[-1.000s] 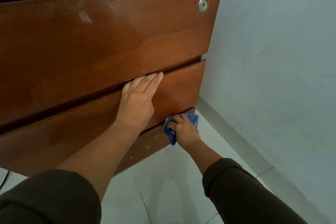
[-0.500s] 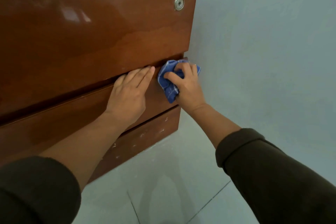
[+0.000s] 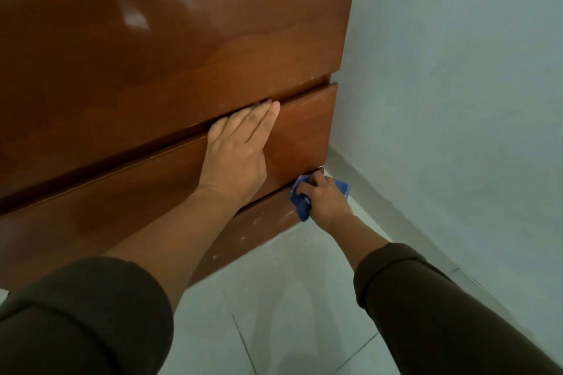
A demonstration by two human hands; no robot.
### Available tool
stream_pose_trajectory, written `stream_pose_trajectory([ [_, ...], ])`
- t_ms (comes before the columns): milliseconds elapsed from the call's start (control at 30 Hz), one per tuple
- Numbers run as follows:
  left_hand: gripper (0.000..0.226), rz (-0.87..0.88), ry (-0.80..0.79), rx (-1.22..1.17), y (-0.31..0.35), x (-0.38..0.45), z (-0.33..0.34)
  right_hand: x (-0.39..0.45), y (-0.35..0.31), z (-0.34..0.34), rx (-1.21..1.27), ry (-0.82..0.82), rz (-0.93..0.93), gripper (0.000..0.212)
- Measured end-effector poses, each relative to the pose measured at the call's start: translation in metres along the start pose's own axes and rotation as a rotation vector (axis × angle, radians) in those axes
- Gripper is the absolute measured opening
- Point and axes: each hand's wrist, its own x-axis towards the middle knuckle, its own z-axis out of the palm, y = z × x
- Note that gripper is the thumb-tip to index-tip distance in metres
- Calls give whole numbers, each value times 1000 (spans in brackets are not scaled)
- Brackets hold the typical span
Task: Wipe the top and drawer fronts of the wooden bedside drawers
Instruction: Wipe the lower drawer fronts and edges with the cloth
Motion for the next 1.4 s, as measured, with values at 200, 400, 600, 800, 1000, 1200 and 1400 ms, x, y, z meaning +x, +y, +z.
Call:
stream_pose_trajectory([
  [200,72,48,-120,38,-1,-6,-14,-40,-55,-6,-14,-8,-108,45],
  [400,71,-28,-157,74,-38,-56,-48,-66,-124,-2,-67,-265,-211,76],
  [600,74,-96,-72,296,-114,-144,-75,-67,-174,19,-142,-212,-251,74],
  [800,93,-124,-49,377,-127,-161,-71,-63,-207,33,-210,-274,-286,74],
  [1000,102,-122,-11,357,-131,-162,-62,-58,-222,44,-245,-251,-243,71],
  [1200,97,-121,-5,370,-131,-163,-58,-56,-231,53,-222,-236,-193,71],
  [1400,87,-122,16,374,-130,-162,-56,-53,-229,54,-200,-171,-203,60],
])
